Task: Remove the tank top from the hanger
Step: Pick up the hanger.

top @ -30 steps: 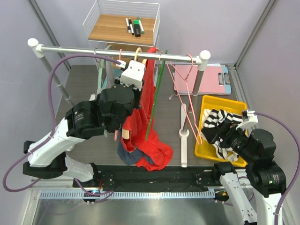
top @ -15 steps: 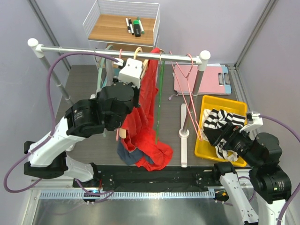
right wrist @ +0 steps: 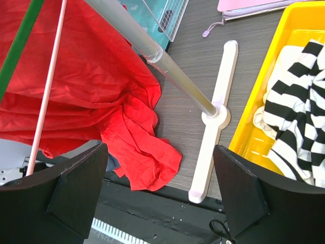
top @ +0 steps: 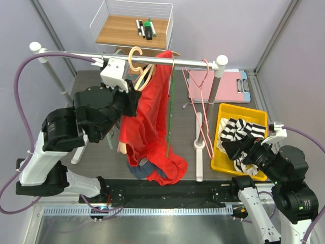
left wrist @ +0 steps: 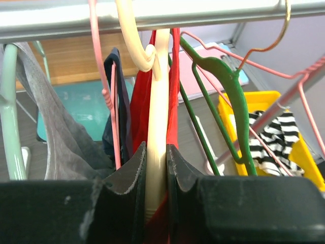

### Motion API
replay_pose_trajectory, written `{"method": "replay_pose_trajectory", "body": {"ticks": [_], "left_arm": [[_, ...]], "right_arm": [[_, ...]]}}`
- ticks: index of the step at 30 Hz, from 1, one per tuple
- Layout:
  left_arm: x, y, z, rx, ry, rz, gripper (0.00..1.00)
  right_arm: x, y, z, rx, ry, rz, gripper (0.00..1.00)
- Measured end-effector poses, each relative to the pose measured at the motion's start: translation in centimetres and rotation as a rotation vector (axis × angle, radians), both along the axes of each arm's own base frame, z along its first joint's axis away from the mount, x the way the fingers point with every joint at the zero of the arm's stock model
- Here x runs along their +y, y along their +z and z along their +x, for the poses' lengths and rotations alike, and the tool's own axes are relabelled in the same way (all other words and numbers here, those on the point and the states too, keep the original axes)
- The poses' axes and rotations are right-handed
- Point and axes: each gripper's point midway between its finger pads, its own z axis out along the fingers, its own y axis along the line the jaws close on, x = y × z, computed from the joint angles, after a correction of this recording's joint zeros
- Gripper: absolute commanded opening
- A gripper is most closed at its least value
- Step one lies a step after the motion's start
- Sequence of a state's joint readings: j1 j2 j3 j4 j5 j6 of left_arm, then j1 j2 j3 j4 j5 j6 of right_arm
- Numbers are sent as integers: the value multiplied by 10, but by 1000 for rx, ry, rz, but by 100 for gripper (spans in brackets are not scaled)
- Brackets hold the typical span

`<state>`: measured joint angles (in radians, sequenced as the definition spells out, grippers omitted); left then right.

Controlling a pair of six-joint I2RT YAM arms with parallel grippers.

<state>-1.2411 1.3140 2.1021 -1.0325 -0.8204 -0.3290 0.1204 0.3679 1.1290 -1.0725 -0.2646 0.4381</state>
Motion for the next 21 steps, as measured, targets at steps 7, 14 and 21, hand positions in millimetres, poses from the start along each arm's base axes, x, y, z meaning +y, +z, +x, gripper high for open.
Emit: {"method": "replay_pose_trajectory", "body": {"ticks": [7,14,21], "left_arm": [[19,5,-20,37,-76,-66,0],[50,9,-38,51,-112,-128,0],[75,8,-55,60,-159,-161,0]], "right_arm": [[-2,-2,0,1,1,-20,91],[-2,-3,0,2,3,-25,91],[-1,-4,0,7,10,-27,91]]}}
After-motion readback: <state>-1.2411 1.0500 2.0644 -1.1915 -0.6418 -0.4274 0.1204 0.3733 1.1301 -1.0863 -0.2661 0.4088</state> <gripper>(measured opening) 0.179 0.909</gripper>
